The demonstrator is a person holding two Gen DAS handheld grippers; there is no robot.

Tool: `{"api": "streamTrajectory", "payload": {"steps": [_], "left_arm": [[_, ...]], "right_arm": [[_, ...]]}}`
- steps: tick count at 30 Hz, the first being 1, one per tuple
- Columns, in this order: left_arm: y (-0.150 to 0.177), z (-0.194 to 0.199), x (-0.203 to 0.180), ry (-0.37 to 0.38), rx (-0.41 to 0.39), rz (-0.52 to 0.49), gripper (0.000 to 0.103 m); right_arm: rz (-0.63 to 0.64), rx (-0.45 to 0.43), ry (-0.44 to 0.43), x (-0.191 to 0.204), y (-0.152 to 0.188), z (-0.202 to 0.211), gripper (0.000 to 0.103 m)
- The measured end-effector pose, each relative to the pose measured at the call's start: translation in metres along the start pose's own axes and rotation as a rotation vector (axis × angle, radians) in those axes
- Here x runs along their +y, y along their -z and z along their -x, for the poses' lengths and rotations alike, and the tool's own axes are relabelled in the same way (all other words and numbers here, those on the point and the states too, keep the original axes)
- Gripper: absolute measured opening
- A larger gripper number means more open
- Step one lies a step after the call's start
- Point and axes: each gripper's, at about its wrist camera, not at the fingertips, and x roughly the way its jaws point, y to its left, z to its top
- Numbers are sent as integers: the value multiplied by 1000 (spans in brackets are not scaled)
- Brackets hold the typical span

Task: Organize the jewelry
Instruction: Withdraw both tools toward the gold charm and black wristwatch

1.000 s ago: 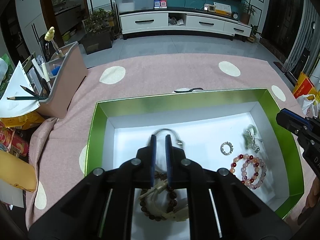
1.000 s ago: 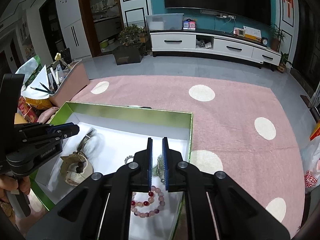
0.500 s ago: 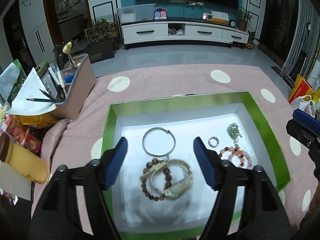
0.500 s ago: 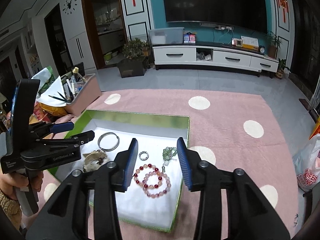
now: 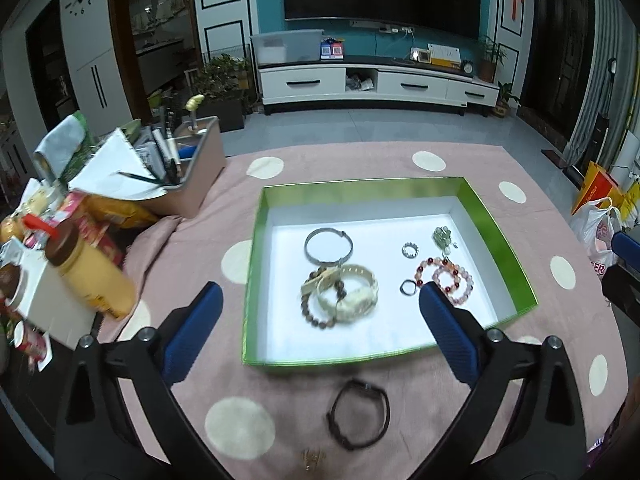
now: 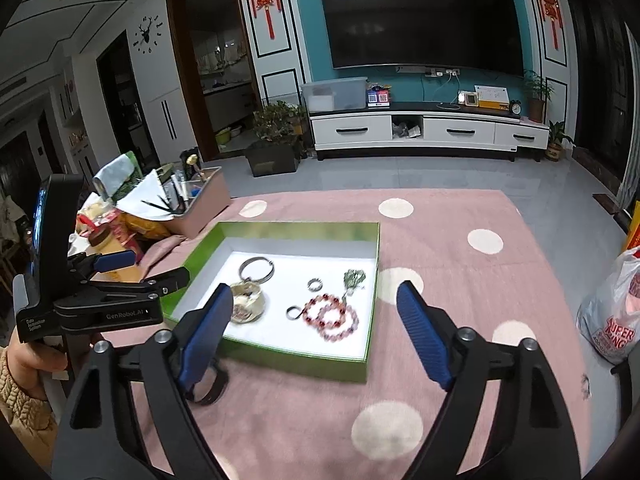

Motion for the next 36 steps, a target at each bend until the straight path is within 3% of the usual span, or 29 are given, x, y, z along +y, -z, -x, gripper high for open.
{"api": "streamTrajectory", "payload": {"steps": [15, 26, 36], "left_arm": [[46, 69, 8, -23, -38, 5, 101], [86, 81, 19, -19, -4, 24, 101], [139, 76, 58, -17, 50, 106, 101]], "right_arm": [[-19, -5, -49, 19, 30, 51, 90], [-40, 50, -84, 29, 57, 59, 91], [-54, 114, -96, 29, 82, 52, 91]]}}
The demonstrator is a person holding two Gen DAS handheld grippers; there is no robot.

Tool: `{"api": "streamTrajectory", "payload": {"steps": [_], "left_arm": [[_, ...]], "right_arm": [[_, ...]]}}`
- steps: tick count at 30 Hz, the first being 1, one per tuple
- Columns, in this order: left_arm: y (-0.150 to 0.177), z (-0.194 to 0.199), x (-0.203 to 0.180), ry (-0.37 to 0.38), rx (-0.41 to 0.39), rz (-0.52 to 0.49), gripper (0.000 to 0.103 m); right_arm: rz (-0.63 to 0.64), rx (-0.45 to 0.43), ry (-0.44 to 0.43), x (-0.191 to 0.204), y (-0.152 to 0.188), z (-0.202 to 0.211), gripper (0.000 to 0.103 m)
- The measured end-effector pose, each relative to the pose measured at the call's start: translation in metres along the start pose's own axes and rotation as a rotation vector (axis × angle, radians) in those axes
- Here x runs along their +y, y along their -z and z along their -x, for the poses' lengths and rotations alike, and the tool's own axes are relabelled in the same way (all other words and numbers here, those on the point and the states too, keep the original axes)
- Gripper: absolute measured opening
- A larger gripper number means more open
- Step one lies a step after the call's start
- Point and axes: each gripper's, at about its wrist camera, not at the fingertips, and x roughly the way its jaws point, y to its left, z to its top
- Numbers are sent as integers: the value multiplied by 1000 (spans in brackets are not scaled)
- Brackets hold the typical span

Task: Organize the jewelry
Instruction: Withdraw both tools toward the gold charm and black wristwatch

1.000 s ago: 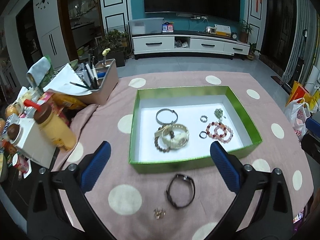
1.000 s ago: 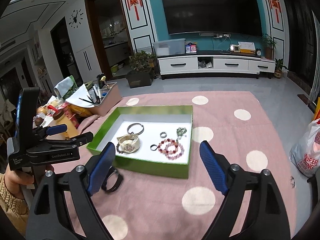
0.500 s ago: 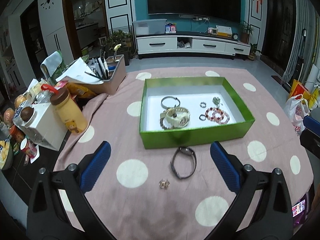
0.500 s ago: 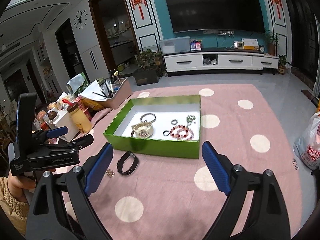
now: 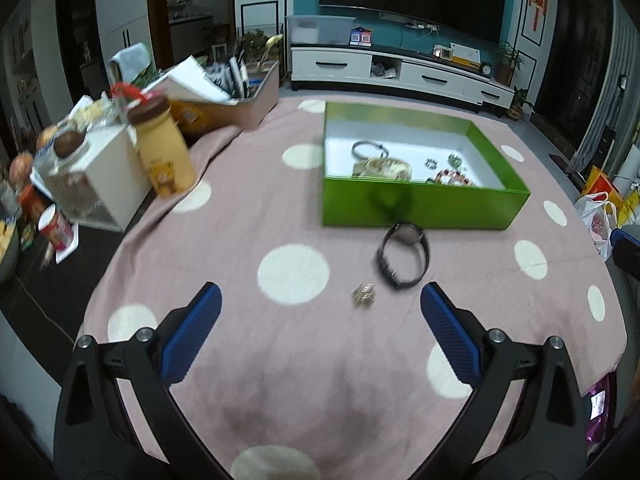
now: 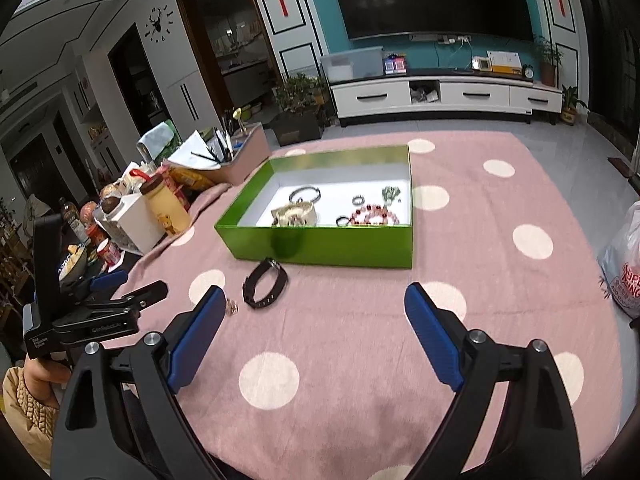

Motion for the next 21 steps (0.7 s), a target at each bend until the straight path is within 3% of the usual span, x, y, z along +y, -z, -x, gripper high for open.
{"api": "streamTrajectory", "payload": {"steps": [8, 21], "left_arm": [[31, -20, 12, 34, 50, 22, 101], [34, -59, -5, 54, 80, -29, 101]], "right_arm": [[-37, 88, -29, -4, 21, -29, 91], [-31, 202, -88, 9, 32, -84, 91]]}}
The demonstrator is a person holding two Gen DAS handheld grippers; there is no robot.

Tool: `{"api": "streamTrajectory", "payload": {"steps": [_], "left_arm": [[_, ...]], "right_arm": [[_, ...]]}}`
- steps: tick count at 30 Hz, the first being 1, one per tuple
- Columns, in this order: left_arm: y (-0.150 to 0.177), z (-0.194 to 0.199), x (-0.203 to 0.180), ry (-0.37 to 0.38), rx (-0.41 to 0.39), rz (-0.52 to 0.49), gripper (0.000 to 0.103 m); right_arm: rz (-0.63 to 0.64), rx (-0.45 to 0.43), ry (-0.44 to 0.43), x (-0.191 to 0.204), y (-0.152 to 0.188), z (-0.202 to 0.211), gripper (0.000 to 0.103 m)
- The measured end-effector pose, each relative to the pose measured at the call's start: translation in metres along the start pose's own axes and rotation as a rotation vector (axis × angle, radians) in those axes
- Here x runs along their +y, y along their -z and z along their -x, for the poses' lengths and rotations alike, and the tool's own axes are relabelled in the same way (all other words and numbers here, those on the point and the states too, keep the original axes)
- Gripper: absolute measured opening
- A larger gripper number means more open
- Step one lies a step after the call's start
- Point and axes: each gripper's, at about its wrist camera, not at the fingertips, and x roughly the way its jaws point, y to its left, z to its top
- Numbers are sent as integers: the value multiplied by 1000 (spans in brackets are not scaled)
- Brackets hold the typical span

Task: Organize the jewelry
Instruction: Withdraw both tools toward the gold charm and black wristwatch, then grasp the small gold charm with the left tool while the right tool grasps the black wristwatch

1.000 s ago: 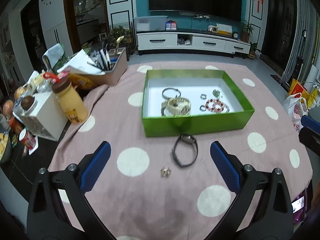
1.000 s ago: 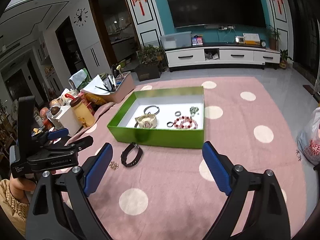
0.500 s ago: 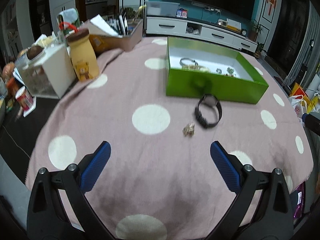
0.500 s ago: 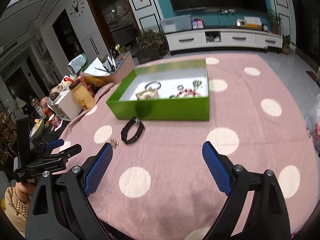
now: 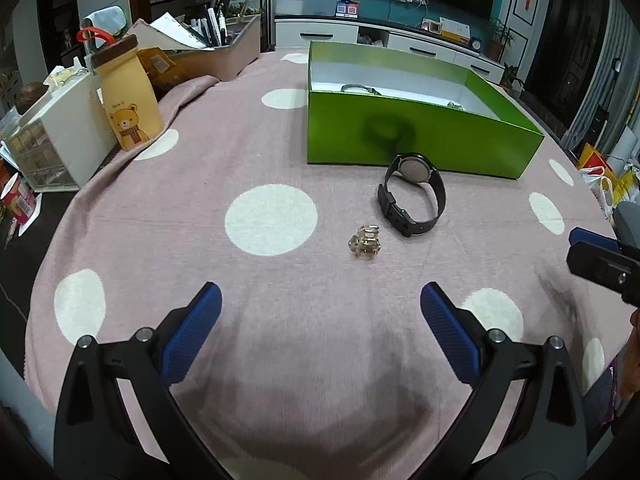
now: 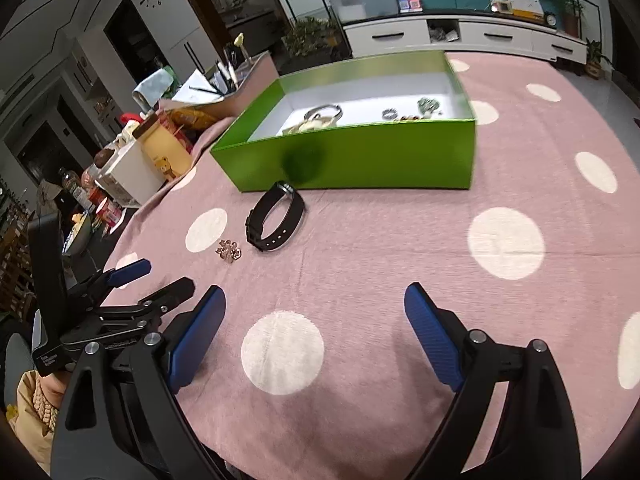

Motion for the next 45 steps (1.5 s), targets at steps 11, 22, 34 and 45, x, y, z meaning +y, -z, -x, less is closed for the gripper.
{"api": "streamTrajectory", "payload": {"steps": [11, 22, 34, 45], "left_arm": [[-13, -22, -7, 46, -2, -29, 83], [-21, -38, -15, 71, 5, -62, 63], [-26, -51, -23, 42, 12, -89, 44], [-27, -52, -23, 40, 1, -98, 27]], "right_arm": [[-10, 41, -54, 7, -21, -41, 83], [22, 97, -64, 16, -38, -78, 51], [42, 112, -36, 16, -50, -95, 38], [68, 117, -11, 19, -53, -102, 26]]}}
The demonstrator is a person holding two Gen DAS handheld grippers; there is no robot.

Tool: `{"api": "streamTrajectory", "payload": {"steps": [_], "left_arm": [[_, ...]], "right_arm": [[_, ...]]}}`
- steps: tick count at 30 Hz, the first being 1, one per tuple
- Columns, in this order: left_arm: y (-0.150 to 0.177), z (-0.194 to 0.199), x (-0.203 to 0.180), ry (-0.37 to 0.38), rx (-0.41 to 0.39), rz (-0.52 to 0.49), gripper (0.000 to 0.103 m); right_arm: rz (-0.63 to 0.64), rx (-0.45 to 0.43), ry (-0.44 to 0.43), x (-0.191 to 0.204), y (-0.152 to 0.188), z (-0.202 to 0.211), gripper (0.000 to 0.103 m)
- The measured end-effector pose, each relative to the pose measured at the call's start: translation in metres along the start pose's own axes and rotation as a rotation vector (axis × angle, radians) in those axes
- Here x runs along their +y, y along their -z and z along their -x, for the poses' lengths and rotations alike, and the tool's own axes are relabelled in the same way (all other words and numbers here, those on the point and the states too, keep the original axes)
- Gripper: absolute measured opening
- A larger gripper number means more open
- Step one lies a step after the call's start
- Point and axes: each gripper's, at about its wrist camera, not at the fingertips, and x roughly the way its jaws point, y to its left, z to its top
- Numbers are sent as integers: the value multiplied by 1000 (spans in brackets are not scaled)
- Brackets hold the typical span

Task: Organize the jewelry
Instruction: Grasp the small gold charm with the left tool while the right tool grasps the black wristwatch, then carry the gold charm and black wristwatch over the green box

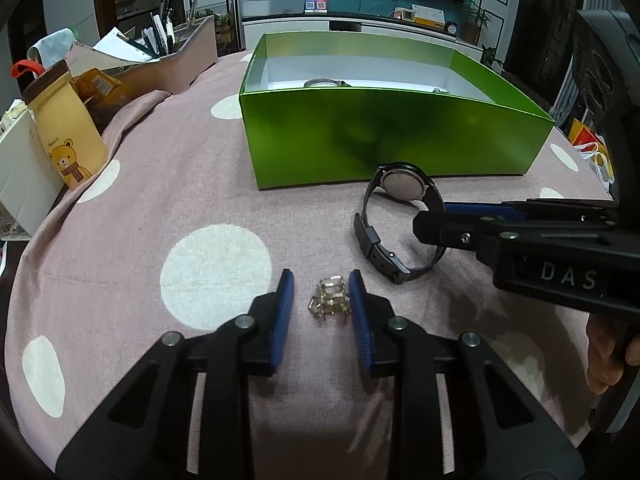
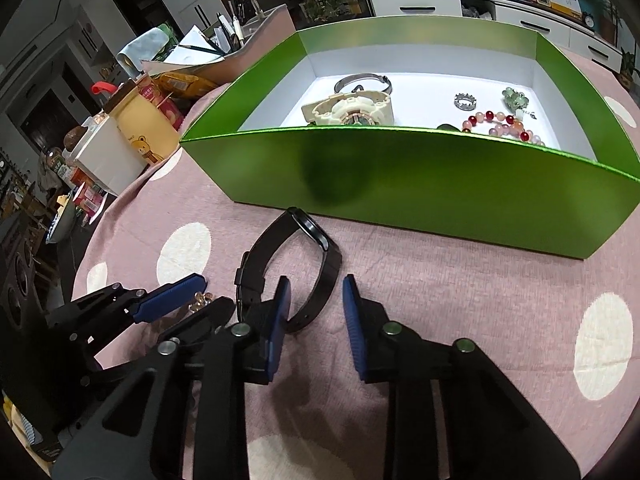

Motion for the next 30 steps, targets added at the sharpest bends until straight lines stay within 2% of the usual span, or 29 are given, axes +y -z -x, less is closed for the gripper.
{"api": "streamTrajectory", "payload": {"steps": [5, 8, 10, 13, 30], "left_arm": [[0, 0, 3, -1, -4, 12, 16], [-1, 0, 4, -1, -5, 17, 15], [-1, -1, 5, 1, -5, 22, 15], [-1, -1, 5, 3, -5, 25, 14], [-4, 8, 7, 5, -19, 39, 14]], "right_arm": [[9, 6, 16, 0, 1, -3, 18], [22, 2, 24, 1, 1, -2, 15], [32, 0, 26, 3, 1, -2, 8], [41, -9, 26, 4, 1, 0, 4], [11, -62, 35, -8, 6, 25, 3]]}}
